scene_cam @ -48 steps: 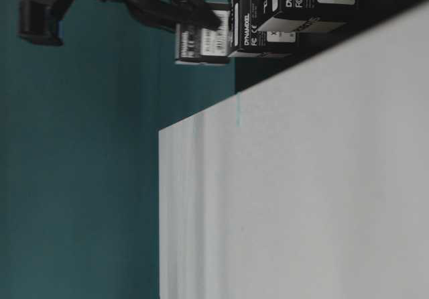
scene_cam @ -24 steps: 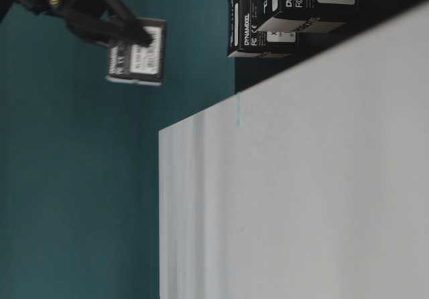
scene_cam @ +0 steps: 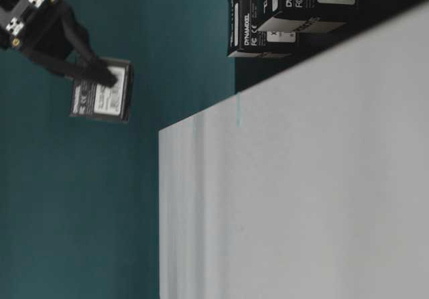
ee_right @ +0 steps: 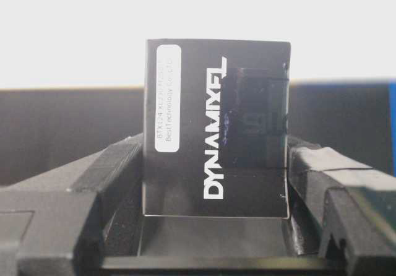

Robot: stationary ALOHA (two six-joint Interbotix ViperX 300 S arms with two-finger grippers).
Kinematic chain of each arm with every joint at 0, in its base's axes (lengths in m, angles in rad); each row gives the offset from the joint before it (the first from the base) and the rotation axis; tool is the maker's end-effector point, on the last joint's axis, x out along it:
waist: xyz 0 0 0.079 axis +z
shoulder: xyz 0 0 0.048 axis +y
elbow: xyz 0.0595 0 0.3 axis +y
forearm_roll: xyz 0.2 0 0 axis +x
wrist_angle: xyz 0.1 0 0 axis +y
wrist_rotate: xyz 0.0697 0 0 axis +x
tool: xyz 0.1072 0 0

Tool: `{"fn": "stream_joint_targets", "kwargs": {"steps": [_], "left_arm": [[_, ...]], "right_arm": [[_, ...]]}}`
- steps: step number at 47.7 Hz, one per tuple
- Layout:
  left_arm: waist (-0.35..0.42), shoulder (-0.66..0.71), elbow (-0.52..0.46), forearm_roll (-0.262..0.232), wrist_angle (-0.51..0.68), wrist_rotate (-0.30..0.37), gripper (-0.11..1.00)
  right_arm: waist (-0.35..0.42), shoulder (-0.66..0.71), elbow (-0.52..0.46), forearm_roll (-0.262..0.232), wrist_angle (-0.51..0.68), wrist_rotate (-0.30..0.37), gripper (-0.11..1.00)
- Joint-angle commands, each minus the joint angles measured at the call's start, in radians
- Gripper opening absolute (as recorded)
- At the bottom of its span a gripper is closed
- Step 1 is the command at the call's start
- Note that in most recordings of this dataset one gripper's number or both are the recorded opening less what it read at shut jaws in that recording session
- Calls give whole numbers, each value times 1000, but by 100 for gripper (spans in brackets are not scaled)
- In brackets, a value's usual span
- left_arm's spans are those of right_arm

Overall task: Place the box from the black base onto the white base.
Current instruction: 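Lift the box and carry it left over the white board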

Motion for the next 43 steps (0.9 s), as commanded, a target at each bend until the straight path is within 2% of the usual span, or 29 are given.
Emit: {"fn": "stream_joint_targets", "kwargs": {"steps": [1,17,43], "left_arm": [[0,8,-28,2,-5,0,-5],[0,8,-28,2,12,2,-5],[0,8,-26,3,15,2,-5]], "right_arm": [[18,17,-44,3,3,3,58],[48,104,-138,-2,37,38,58],[78,186,-178,-81,32,107,58]]}}
